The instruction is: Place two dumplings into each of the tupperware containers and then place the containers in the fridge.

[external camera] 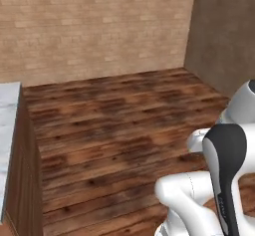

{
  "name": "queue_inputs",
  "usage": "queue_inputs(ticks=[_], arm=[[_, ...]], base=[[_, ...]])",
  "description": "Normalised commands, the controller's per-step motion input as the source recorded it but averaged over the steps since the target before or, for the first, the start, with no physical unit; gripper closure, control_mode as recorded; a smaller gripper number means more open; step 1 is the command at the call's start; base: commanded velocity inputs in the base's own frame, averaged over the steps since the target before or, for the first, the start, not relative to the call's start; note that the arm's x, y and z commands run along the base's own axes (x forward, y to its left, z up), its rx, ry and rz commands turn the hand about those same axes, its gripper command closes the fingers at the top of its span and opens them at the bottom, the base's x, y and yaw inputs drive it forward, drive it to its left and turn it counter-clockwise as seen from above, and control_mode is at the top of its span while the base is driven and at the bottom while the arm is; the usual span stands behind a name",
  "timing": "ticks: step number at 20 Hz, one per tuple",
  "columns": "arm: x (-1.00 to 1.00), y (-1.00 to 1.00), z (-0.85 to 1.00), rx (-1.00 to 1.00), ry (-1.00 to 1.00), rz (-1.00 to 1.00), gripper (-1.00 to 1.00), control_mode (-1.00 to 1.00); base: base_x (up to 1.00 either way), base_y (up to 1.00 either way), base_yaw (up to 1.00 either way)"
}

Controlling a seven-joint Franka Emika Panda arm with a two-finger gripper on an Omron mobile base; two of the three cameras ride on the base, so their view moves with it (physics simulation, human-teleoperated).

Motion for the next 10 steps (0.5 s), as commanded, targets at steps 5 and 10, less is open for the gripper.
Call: queue_inputs(ticks=[5, 10], arm=[[0.0, 0.0, 0.0, 0.0, 0.0, 0.0, -1.0, 1.0], [0.0, 0.0, 0.0, 0.0, 0.0, 0.0, -1.0, 1.0]], base=[[1.0, -0.6, 0.54], [1.0, -0.75, 0.42]])
